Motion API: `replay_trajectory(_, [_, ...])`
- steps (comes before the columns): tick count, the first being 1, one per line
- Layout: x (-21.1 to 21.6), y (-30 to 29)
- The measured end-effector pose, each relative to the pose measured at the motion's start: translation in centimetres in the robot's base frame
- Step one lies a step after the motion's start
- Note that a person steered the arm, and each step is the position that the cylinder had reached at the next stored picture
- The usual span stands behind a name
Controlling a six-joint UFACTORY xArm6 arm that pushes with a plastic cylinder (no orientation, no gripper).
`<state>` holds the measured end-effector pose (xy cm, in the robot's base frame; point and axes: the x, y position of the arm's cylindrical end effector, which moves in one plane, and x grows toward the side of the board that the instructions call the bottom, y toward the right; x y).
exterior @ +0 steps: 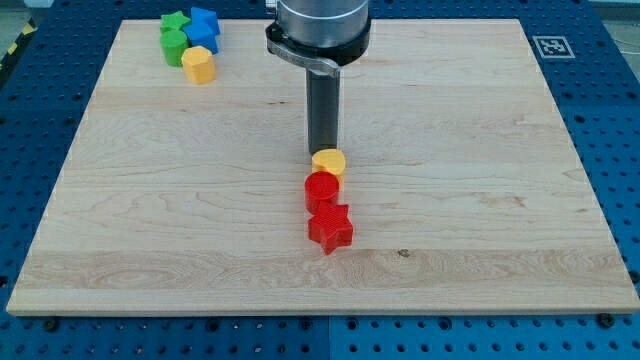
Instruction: Move the yellow hexagon slightly right
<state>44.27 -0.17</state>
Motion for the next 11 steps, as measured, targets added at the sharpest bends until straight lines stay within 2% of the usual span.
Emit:
replay_trajectory(2, [-1.4, -1.8])
replay_trajectory(4, [-6.9, -12.1])
replay_trajectory(6, [-9.7, -19.0])
replay_trajectory(7, [-12.3, -19.0])
replay_trajectory(9, [-12.8, -12.9])
replay_trajectory(10, [-12.8, -15.2])
replay_trajectory(11, [-14.7, -18.6])
